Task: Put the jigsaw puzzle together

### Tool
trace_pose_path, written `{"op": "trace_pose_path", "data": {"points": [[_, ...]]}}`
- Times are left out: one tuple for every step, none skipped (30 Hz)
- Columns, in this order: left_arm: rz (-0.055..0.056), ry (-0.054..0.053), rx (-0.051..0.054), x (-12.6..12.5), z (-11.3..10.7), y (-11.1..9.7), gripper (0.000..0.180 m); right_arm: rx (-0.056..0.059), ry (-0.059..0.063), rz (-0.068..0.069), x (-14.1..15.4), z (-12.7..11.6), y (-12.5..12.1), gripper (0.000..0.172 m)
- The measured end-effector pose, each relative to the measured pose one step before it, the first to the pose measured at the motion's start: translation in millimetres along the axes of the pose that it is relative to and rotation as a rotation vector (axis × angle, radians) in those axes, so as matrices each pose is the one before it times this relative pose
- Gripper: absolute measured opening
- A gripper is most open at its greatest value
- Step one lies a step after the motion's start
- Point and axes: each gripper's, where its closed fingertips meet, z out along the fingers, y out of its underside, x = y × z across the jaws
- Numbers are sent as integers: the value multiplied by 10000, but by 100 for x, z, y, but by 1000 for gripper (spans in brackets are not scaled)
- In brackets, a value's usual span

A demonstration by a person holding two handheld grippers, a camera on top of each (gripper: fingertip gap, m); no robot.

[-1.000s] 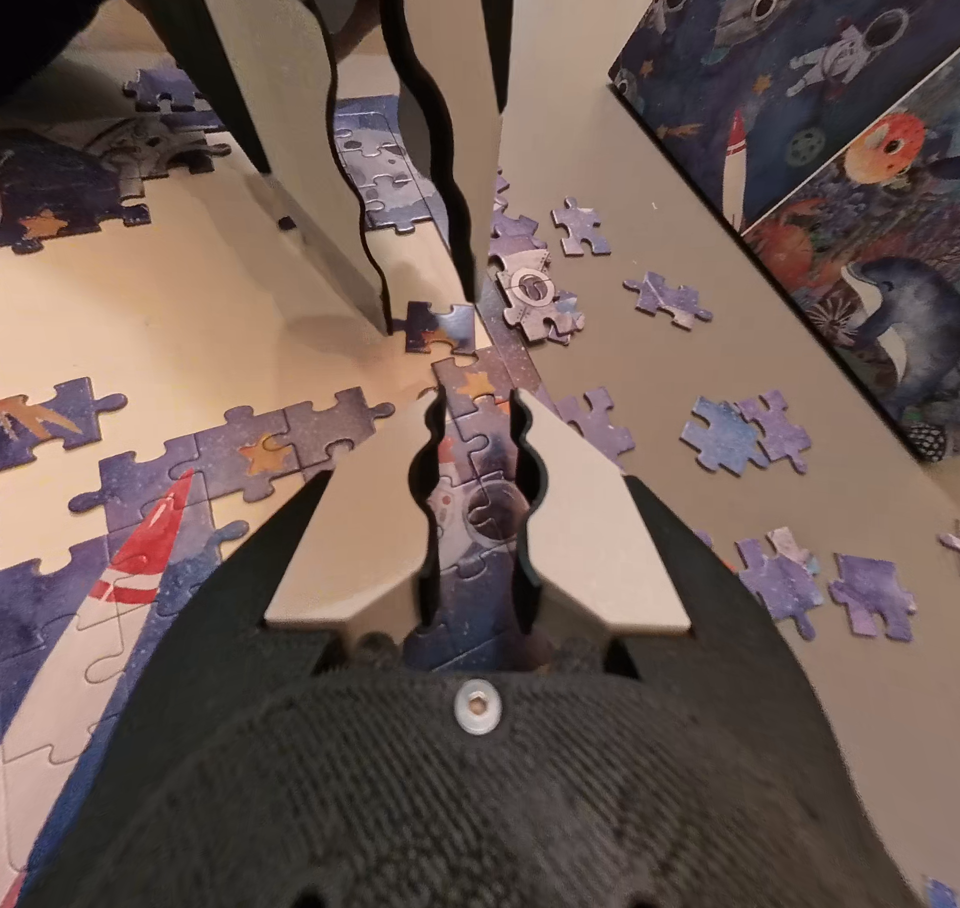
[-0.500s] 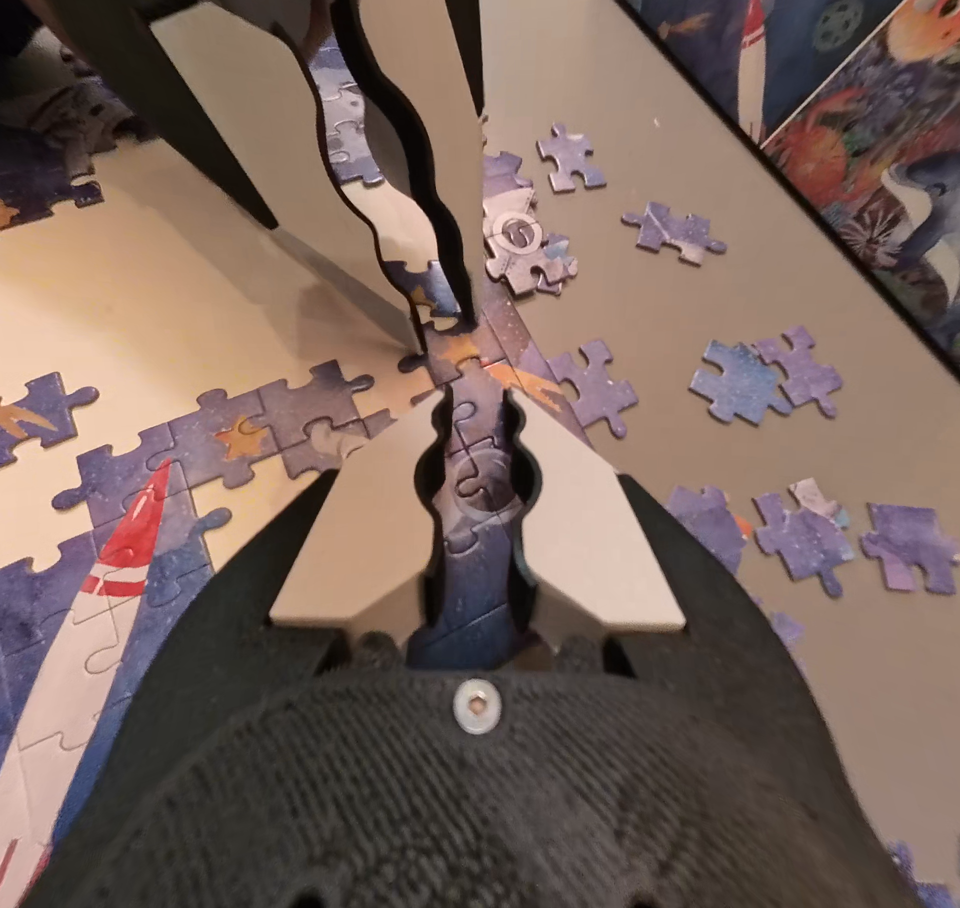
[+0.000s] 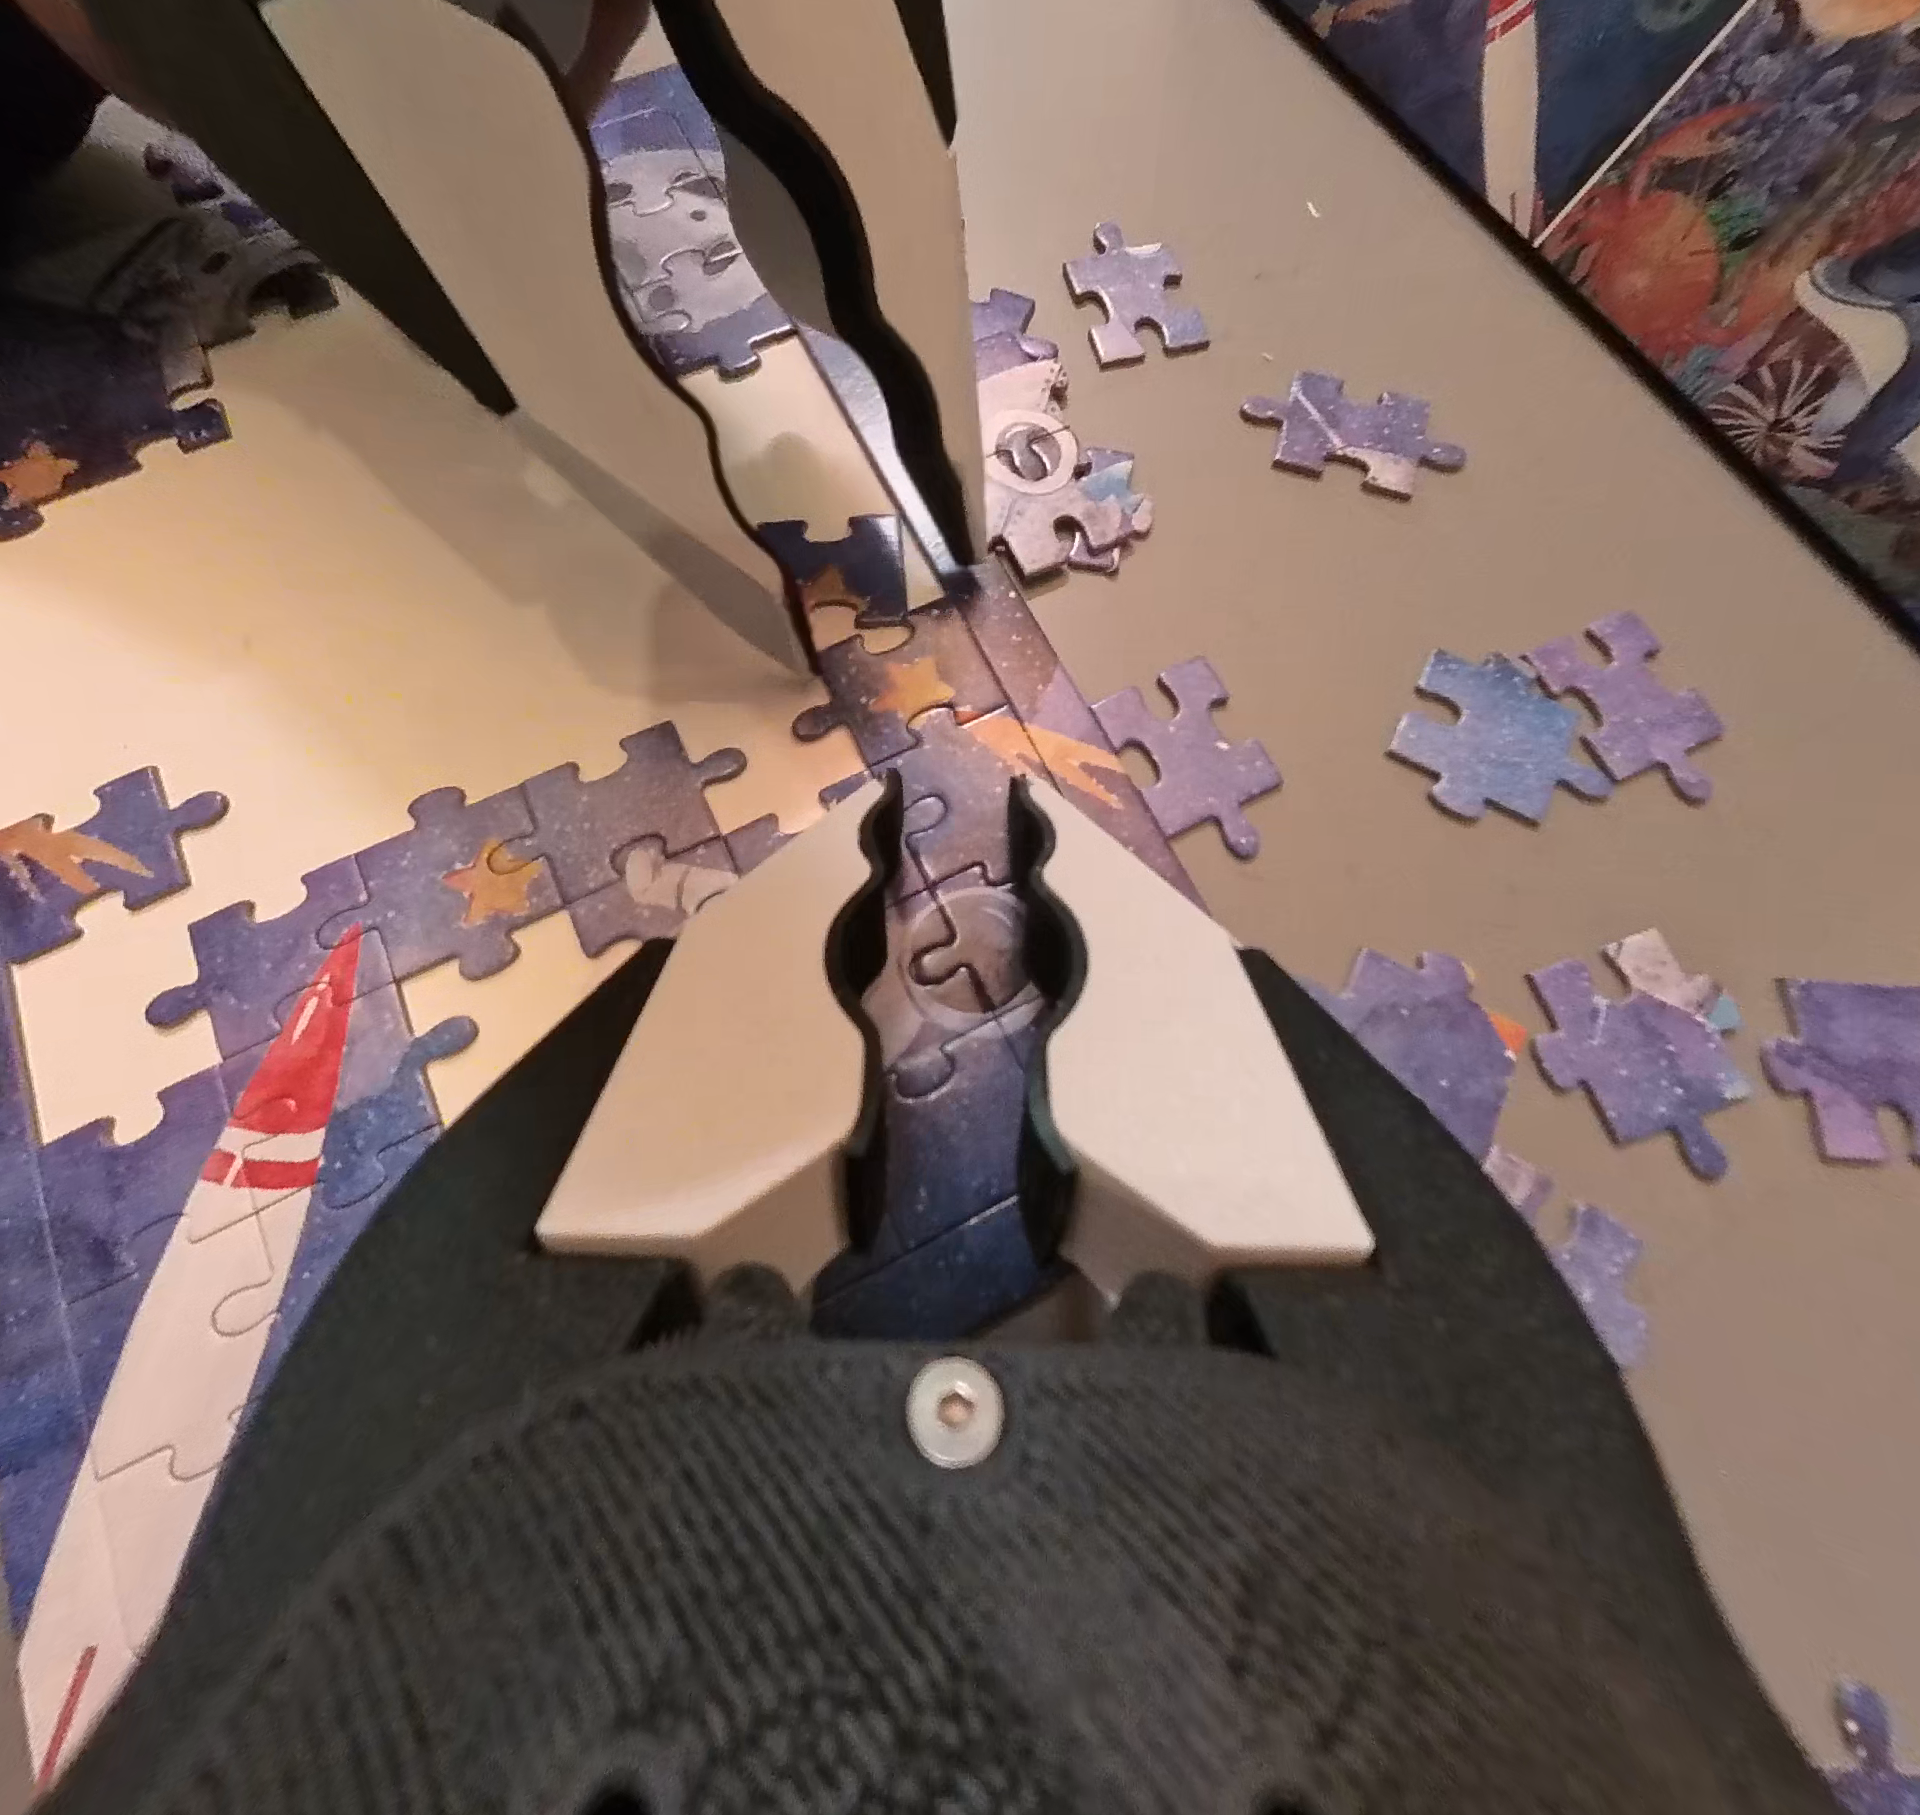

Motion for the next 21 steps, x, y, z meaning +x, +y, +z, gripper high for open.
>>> {"op": "trace_pose_path", "data": {"points": [[55, 11, -90, 43, 43, 149, 37, 0, 2, -2, -8, -6, 4, 19], [85, -29, -61, 30, 0, 76, 37, 0, 1, -2, 3, 7, 7, 19], [98, 17, -49, 110, -42, 60, 37, 0, 2, -2, 3, 0, 0, 19], [58, 44, -92, 113, -49, 121, 38, 0, -1, 1, -2, 0, 0, 19], [62, 87, -69, 175, -86, 112, 37, -1, -3, 4, 2, -2, 2, 19], [43, 120, -114, 200, -87, 184, 36, 0, -1, 1, 8, -1, 1, 19], [0, 27, -152, 38, -42, 256, 36, 0, 0, 1, -1, 0, 0, 19], [-2, -2, -34, -3, -80, 79, 36, 0, -3, 4, 3, -1, 1, 19], [2, -16, -80, -24, -64, 123, 35, 0, -2, 3, -5, 0, 0, 19], [6, -20, -76, -19, -77, 125, 35, 0, -1, 1, 8, 5, 9, 19], [7, -56, -95, -69, -100, 147, 34, 0, 0, 0, 1, 0, 0, 19], [13, -54, -87, -57, -78, 129, 32, 0, 1, -1, 2, 0, 0, 19], [7, -57, -65, -65, -75, 100, 31, 0, -1, 1, 0, 7, -6, 19], [-12, -102, -50, -141, -41, 59, 31, 0, -3, 4, 3, -1, 1, 19], [-7, -150, -21, -221, -59, 4, 30, 0, -2, 2, -4, 0, 0, 19], [24, -159, 103, -220, -85, -198, 30, 0, 2, -2, 4, 0, 0, 19], [-3, -53, 233, -72, -131, -407, 30, 0, 3, -4, -3, 1, -1, 19], [-50, 18, 319, 26, -128, -556, 31, 0, 3, -3, 4, -7, 6, 19], [-53, 54, 358, 81, -91, -617, 32, 0, 3, -4, -3, 1, -1, 19], [-45, 58, 322, 111, -10, -547, 33, 0, 4, -5, -1, 1, -1, 19], [-36, 34, 219, 90, 74, -374, 34, 0, 6, -7, 1, -6, 5, 19]]}}
